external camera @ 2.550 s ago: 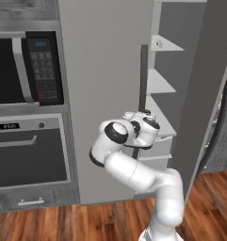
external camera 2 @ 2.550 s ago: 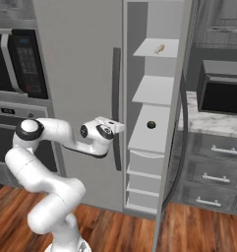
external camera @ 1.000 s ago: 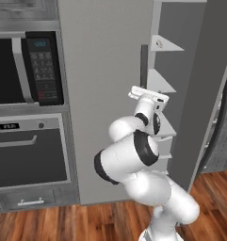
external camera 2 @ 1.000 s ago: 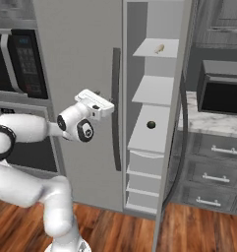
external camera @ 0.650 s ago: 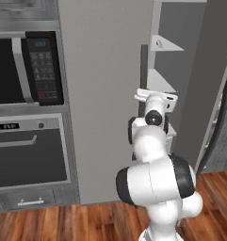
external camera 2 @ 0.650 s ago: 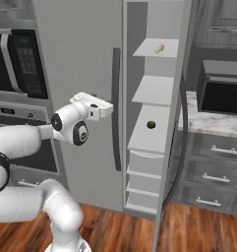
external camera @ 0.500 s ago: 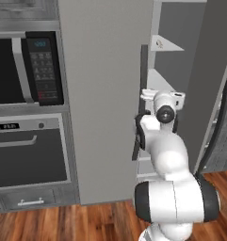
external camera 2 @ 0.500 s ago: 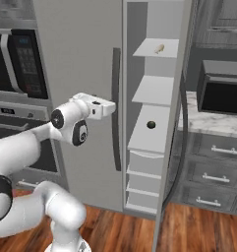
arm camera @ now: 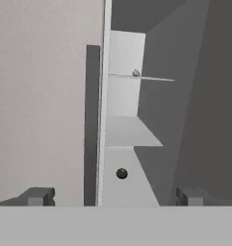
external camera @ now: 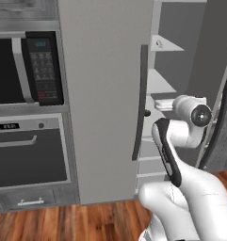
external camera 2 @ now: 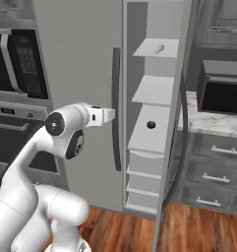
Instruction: There's a fish in the fridge that needs to be moved to the freezer for freezing. Pick up the fish from the fridge, place it on any shelf in the freezer, and close the fridge and freezer doors when done.
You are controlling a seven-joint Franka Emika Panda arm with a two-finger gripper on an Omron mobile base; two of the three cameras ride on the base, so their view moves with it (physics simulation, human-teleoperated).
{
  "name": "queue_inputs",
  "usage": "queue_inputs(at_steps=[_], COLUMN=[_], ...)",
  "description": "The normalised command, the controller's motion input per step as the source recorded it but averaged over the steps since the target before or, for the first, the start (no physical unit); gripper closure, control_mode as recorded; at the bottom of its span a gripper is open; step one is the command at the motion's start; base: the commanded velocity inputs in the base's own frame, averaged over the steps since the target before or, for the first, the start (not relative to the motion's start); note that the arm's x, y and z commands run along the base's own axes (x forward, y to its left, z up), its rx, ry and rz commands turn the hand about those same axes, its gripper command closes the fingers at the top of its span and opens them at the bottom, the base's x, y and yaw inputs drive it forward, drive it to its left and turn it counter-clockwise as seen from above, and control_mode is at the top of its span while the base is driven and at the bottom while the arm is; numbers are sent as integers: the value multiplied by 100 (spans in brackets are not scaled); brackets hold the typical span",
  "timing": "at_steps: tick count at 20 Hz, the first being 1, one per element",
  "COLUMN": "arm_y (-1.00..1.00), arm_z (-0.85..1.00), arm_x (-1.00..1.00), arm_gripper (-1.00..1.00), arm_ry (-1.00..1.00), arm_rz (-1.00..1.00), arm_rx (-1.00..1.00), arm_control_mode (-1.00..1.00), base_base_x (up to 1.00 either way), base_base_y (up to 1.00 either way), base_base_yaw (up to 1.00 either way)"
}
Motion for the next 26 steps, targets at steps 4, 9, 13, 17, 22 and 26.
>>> queue_inputs(at_steps=[4, 9, 13, 17, 22, 26], arm_y=[7, 0, -4, -16, -28, -57], arm_z=[9, 3, 15, 5, -28, -31], arm_x=[-75, -83, -100, -77, -18, 0], arm_gripper=[-100, -100, -100, -100, -100, -100], arm_ry=[1, 7, 0, 0, -11, -19], arm_rz=[12, 13, 8, 7, 12, 14], arm_rx=[0, 0, 0, -2, -2, 0], arm_control_mode=[-100, -100, -100, -100, -100, -100], base_base_x=[0, 0, 0, 0, 0, 0], base_base_y=[0, 0, 0, 0, 0, 0], base_base_yaw=[0, 0, 0, 0, 0, 0])
